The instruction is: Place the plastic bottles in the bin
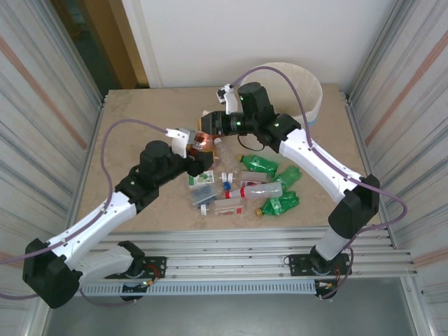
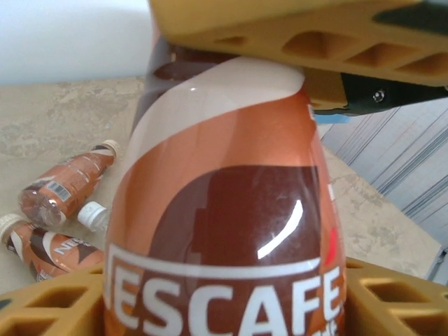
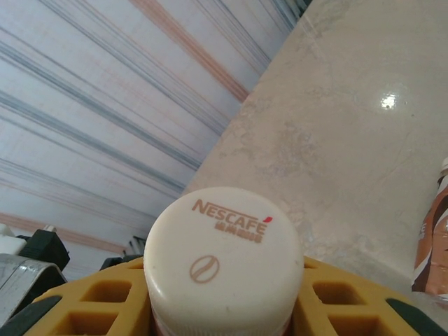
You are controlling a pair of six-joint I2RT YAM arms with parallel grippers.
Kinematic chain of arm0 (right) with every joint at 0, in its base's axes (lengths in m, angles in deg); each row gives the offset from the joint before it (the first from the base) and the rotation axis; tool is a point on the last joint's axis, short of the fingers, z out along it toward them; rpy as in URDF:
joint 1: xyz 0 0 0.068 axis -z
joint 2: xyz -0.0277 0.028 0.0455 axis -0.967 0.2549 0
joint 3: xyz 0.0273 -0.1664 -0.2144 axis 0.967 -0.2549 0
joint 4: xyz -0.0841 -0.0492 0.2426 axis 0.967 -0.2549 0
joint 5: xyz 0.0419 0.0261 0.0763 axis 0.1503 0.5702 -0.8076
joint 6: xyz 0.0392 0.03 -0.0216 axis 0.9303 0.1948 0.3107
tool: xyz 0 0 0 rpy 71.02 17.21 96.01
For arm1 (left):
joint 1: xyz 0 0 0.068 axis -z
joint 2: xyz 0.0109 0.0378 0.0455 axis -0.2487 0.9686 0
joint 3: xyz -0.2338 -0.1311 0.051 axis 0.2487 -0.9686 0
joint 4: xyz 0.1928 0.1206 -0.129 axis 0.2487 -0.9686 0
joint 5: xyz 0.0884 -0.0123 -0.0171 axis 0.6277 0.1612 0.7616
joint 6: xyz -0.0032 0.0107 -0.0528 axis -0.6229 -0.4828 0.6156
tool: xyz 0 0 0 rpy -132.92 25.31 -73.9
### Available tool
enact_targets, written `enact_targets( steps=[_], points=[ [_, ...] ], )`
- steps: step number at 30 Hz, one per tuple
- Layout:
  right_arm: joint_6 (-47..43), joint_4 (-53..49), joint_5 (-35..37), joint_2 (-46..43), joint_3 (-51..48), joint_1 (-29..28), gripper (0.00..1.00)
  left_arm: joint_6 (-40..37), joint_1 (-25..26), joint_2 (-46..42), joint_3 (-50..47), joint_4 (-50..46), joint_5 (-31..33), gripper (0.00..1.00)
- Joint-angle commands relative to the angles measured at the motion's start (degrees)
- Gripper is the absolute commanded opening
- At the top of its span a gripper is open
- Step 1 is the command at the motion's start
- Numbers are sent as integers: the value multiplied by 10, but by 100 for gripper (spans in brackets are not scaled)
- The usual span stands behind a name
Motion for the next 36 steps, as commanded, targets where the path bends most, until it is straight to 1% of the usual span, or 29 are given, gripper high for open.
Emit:
enact_targets(
  steps=[1,2,3,6,10,14,16,22,25,27,32,36],
  points=[
    [-6,-20,4,7,32,-9,8,-5,4,-1,20,20,3,85],
    [-10,-29,10,8,42,-9,7,-4,4,-3,22,20,3,93],
    [-15,-40,15,7,52,-8,7,-3,5,-6,23,21,4,99],
    [-37,-73,33,5,91,-2,6,0,4,-20,26,21,11,99],
    [-63,-104,62,-1,144,11,6,10,5,-50,14,21,37,99],
    [-90,-129,88,-6,191,31,6,25,4,-82,0,8,91,99],
    [-105,-141,104,-6,213,46,6,25,5,-94,1,-4,107,99],
    [-128,-162,152,-9,256,122,6,30,4,-110,7,-45,148,99],
    [-135,-171,166,-1,271,173,6,42,4,-101,24,-95,194,99],
    [-140,-181,178,10,287,204,6,43,4,-92,36,-120,213,99],
    [-152,-216,186,66,350,272,4,51,4,-72,47,-128,219,99],
    [-180,-272,205,118,411,293,5,53,4,-60,49,-129,222,99]
  ],
)
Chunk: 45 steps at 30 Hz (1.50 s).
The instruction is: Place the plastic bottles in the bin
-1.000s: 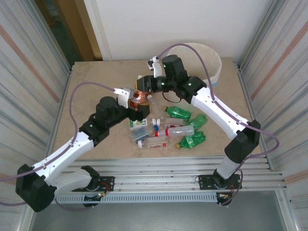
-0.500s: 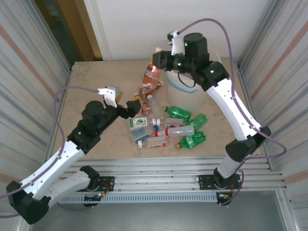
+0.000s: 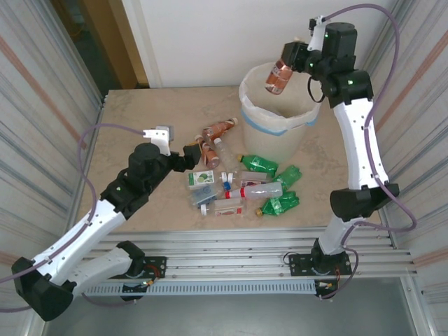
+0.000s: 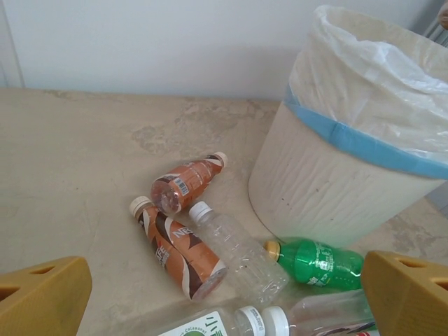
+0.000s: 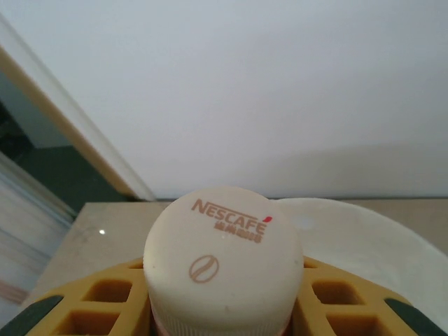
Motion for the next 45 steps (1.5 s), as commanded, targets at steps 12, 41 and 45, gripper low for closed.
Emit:
enact_targets(
  steps=[12,41,45],
  points=[
    [-114,-162,139,99,44,5,6,15,-37,84,51,-14,-29,99],
    [-145,-158,185,84,-15,-2,64,-3,-87,195,117,-28,-98,99],
    [-143,-132,184,43,-52,-9,69,-24,-111,246,161,-41,-140,99]
  ],
)
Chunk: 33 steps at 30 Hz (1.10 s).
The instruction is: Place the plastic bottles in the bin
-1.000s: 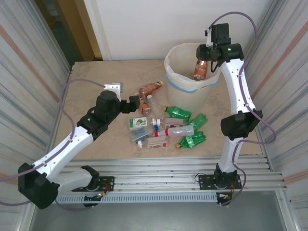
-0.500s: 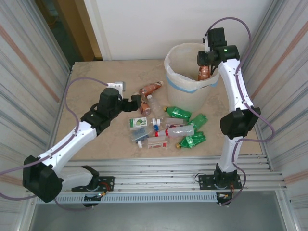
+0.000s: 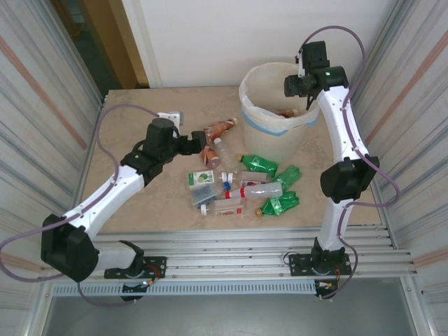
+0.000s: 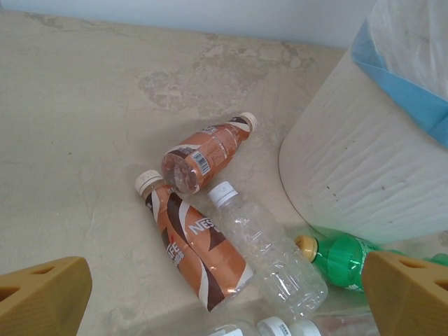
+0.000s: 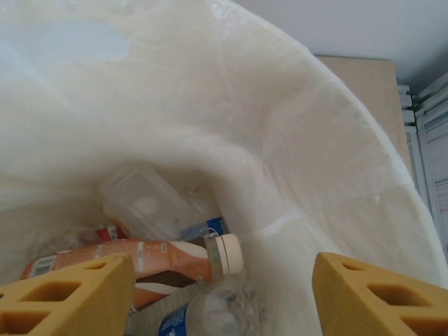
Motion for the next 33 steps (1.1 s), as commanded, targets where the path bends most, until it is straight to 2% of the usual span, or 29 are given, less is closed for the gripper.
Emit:
enact_targets(
  steps=[1,4,8,14,20,28,33],
  points=[
    [-6,26,7,-60,-26,-10,71,-33,-20,40,53,-21,-42,99],
    [3,42,9,-99,-57,-9,81,-61,-33,98,110,-52,-69,99],
    [23,64,17,-156,-106,-10,98,-104,-47,186,204,-97,-101,99],
    [58,104,40,-255,-208,-10,98,-167,-67,323,359,-186,-144,98],
    [99,152,71,-365,-342,-11,98,-219,-68,435,485,-252,-160,97],
    [162,147,163,-457,-444,-18,98,-249,-63,536,576,-273,-176,97],
    [170,126,172,-480,-452,-19,98,-271,-54,585,633,-303,-155,99]
  ],
)
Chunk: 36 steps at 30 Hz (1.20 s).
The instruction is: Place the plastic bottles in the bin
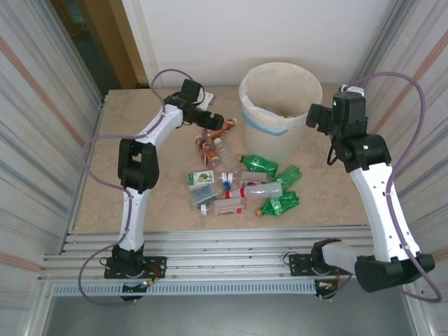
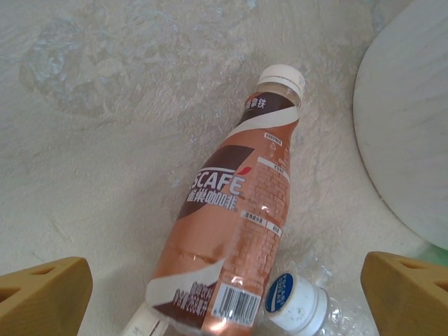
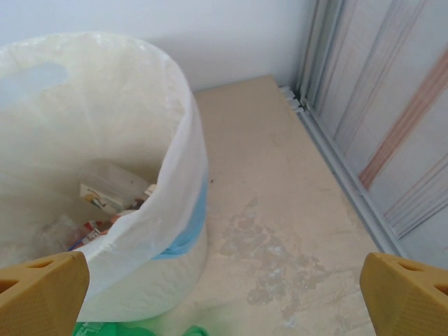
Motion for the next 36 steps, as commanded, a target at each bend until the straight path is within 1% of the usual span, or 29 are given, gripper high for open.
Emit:
enact_targets(
  steps=[1,6,14,21,26,36],
  points=[
    [28,-13,35,-18,-3,-5,98,-30,9,25,52,-38,7,99],
    [40,-22,56,-25,-5,-6,98,-32,14,69,109,-63,18,99],
    [46,-1,60,-41,-20,-13,98,-41,24,116,164,-94,45,97],
    [47,4,68,-46,-29,-19,98,-41,27,138,188,-102,62,88],
    [46,9,68,-52,-32,-20,98,-41,27,153,193,-107,83,77],
    [46,12,62,-57,-37,-22,98,-42,27,187,225,-128,102,76]
  ],
)
